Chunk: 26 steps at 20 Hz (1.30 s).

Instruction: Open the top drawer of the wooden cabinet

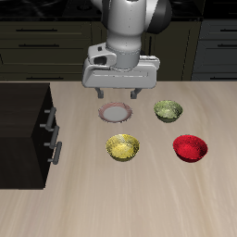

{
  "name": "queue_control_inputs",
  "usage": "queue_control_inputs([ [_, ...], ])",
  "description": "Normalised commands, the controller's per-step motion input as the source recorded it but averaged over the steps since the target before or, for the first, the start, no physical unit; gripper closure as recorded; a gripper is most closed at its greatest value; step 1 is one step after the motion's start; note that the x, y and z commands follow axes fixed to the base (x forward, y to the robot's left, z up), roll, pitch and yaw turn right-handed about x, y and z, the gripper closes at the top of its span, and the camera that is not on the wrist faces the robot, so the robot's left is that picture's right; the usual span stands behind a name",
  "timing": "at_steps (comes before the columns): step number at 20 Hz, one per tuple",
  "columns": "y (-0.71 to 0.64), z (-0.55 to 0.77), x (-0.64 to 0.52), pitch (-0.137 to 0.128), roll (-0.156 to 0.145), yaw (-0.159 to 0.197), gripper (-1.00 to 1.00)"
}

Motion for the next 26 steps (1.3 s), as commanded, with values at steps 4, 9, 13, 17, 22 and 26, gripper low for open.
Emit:
queue_control_inputs([
  [4, 0.19, 0.23, 0.02, -0.056, 0.077, -0.047, -1.00],
  [9, 0.10, 0.11, 0.03, -0.007, 0.056, -0.047, -1.00],
  [13, -0.02, 0.03, 0.07, -0.006, -0.008, -0.009, -1.00],
  [17, -0.04, -0.04, 0.09, 0.020, -0.008, -0.007, -1.00],
  [22, 0.00, 0.00, 0.15, 0.010, -0.010, 0.000, -1.00],
  [26, -0.01, 0.03, 0.13, 0.005, -0.003, 0.003, -1.00],
])
